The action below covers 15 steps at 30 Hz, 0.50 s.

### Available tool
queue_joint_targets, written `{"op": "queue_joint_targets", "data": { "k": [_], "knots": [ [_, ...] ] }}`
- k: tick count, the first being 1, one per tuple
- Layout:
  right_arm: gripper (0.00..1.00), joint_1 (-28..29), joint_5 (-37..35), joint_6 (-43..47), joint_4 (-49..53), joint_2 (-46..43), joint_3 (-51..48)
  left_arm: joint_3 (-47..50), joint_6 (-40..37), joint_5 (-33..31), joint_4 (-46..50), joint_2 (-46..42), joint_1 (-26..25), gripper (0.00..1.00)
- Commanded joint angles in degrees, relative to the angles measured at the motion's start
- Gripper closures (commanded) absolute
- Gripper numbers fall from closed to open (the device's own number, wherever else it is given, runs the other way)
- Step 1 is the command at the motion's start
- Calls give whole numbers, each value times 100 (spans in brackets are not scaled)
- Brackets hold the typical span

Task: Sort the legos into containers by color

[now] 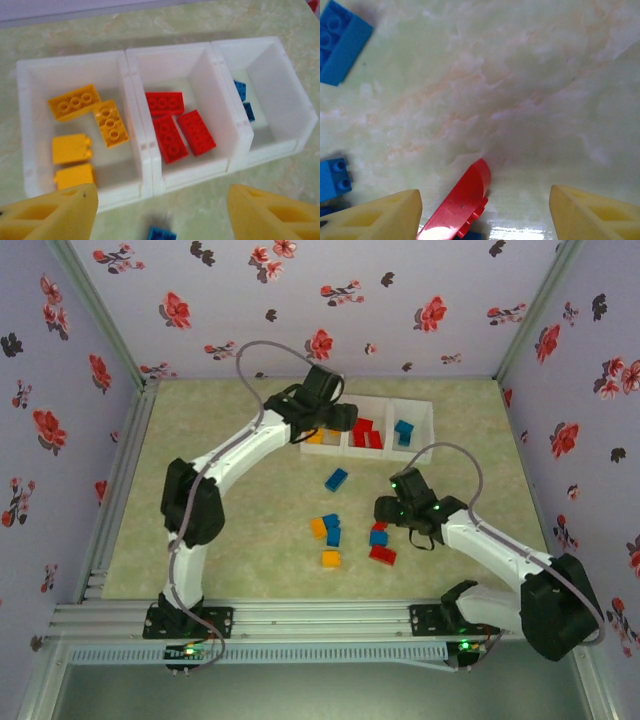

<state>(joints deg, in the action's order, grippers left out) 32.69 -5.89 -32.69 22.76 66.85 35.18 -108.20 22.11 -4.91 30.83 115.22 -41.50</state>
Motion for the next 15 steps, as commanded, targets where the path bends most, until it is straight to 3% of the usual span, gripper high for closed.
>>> {"op": "queue_joint_targets", "data": {
  "k": [1, 7, 15],
  "knots": [
    [30, 257, -357, -637, -147, 127, -129, 712, 128, -91, -7, -399, -7, 32],
    [28, 687, -399, -1180, -347, 529, -86, 1953, 427, -242, -198, -1212, -25, 33],
    [30, 1013, -173, -1268, -746, 1176, 275, 2746, 694, -265, -300, -1830, -34, 33]
  ]
}}
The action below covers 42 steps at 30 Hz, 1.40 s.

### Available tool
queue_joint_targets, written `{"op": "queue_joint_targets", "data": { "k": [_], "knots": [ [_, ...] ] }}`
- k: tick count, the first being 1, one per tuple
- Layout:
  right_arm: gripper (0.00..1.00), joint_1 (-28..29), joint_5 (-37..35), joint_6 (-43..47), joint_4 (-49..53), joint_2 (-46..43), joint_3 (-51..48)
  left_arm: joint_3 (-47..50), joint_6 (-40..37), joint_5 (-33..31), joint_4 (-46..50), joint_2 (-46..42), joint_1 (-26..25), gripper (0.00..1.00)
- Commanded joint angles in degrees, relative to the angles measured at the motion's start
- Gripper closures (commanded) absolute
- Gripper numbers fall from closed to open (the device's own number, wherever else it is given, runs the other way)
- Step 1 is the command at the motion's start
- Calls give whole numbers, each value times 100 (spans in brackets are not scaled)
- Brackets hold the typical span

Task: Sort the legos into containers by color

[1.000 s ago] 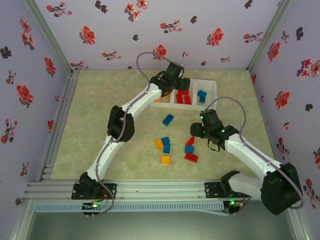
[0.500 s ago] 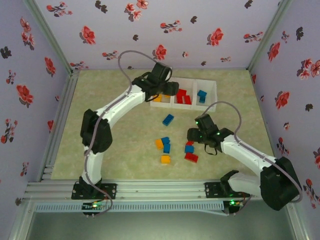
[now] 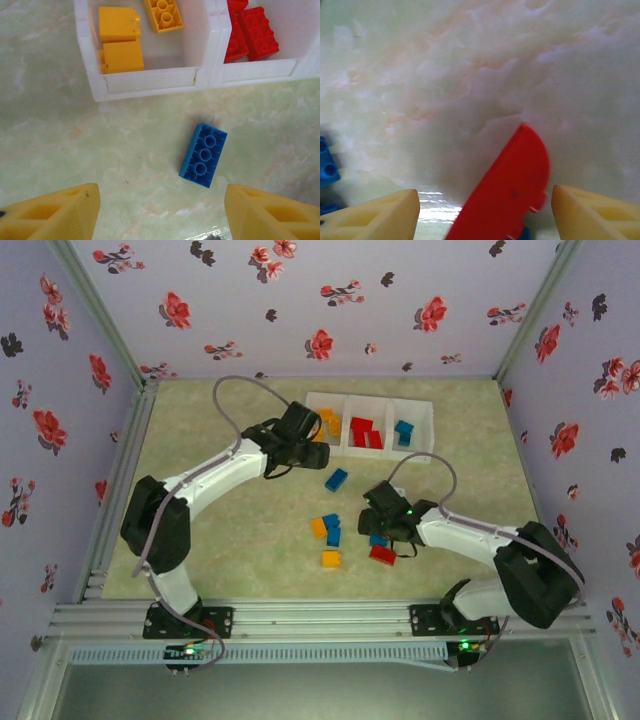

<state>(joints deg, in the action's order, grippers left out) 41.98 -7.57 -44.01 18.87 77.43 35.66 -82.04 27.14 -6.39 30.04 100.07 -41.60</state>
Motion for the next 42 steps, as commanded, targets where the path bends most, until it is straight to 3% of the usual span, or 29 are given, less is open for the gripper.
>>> {"op": "queue_joint_targets", "data": {
  "k": [1, 12, 20, 36, 42],
  "knots": [
    [30, 120, 24, -72, -437, 172, 286, 157, 188, -117, -214, -362, -23, 33],
    [32, 238, -575, 382, 260, 826, 890, 204, 155, -147, -41, -535, -49, 35],
    [41, 267, -705, 511, 329, 892, 906, 224, 137, -160, -13, -608, -65, 36],
    [74, 204, -974, 884, 571, 744, 1019, 272, 113, -213, 107, -719, -78, 37],
    [78, -225, -866, 1576, 949, 316, 1522, 371, 95, -238, 99, -876, -79, 37]
  ]
}}
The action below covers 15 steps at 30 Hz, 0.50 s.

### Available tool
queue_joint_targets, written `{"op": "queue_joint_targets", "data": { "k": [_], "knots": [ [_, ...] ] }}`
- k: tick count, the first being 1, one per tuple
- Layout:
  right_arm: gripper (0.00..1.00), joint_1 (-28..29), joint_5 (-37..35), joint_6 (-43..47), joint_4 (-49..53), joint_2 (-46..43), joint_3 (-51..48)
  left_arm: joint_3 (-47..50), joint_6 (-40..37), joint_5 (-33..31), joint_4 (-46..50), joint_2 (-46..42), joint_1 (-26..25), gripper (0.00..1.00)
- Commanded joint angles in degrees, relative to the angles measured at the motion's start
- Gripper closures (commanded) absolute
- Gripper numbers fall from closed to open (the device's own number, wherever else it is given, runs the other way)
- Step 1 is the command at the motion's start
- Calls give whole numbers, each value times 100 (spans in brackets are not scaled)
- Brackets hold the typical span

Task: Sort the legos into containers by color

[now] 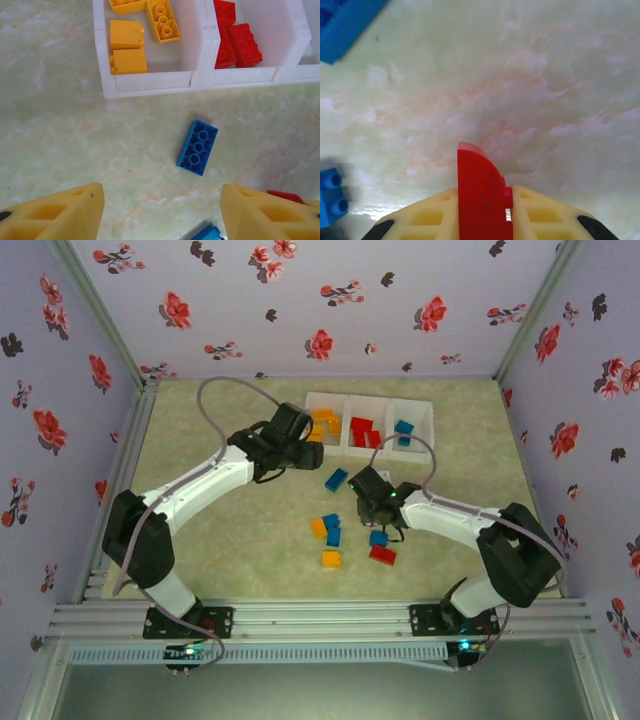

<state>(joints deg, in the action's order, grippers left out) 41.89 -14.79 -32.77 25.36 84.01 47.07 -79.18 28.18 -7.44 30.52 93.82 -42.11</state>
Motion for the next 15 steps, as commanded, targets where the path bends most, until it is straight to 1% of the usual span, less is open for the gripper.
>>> {"op": "queue_joint_targets", "data": {
  "k": [1, 5, 8, 10, 15],
  "knots": [
    [78, -329, -102, 569, 357, -415, 490, 87, -10, -132, 59, -280, -26, 37],
    [78, -859, 86, 1080, 584, -668, 1166, 134, -18, -143, 68, -383, -35, 37],
    [78, -1157, 166, 1441, 697, -640, 1801, 157, -15, -142, 68, -446, -62, 37],
    [78, -1360, 238, 1614, 720, -511, 2218, 158, -23, -143, 81, -464, -81, 37],
    [79, -1801, 586, 1844, 700, 160, 3117, 182, -21, -142, 43, -458, -129, 37]
  ]
}}
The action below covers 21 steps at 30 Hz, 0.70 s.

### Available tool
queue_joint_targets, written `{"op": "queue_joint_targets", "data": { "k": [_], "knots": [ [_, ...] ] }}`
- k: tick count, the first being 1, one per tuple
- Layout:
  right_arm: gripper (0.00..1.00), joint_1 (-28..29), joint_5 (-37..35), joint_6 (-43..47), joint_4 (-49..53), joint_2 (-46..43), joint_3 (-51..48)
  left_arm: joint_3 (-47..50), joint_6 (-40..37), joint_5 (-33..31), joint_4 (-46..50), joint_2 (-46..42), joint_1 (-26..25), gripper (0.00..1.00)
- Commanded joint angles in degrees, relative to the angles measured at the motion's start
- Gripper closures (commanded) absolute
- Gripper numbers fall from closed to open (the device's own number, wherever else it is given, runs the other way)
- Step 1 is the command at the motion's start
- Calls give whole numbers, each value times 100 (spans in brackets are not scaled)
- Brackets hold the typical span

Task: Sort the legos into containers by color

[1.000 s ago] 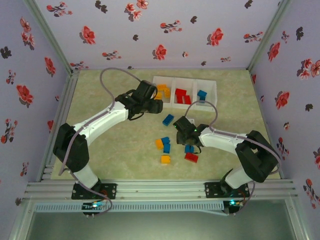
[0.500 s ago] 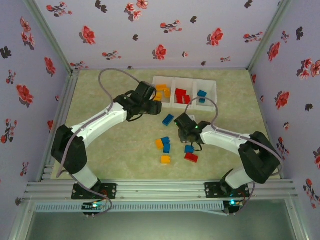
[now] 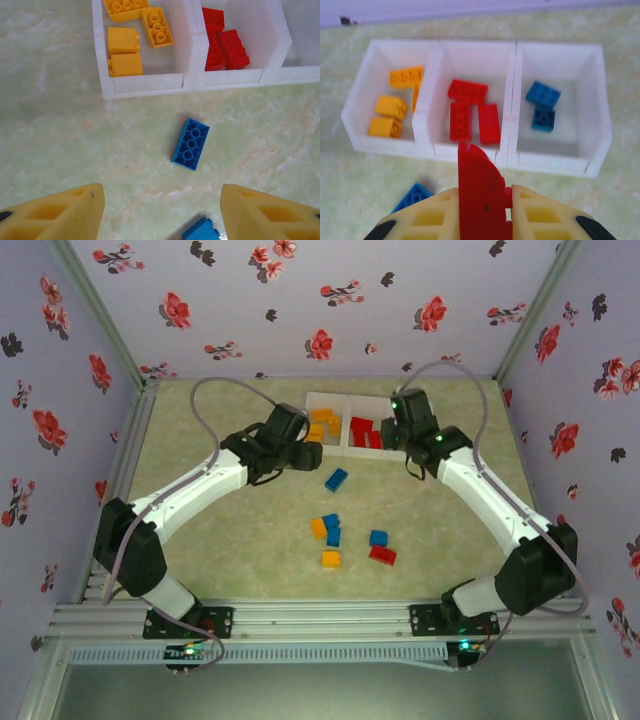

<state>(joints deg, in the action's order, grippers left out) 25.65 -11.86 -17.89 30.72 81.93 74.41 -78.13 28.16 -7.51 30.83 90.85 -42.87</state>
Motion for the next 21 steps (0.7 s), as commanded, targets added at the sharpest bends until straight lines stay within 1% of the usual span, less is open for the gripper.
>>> {"op": "queue_joint_targets", "data": {
  "k": [1, 7, 13, 15, 19, 21],
  "knots": [
    [79, -224, 359, 363, 146, 527, 533, 108, -6, -129, 2, -149, -55, 37],
    [79, -438, 573, 418, 57, 1643, 1469, 92, -8, -125, 59, -131, -129, 38],
    [79, -663, 925, 395, 193, 2918, 2544, 236, -8, -128, 61, -169, -167, 38],
    [79, -674, 901, 441, 431, 3370, 3007, 276, -5, -128, 71, -215, -169, 38],
    [78, -722, 785, 462, 761, 3972, 3689, 273, -38, -125, 71, -288, -169, 38],
    [74, -738, 755, 454, 916, 4209, 3980, 251, -50, -135, 81, -296, -173, 38]
  ]
}}
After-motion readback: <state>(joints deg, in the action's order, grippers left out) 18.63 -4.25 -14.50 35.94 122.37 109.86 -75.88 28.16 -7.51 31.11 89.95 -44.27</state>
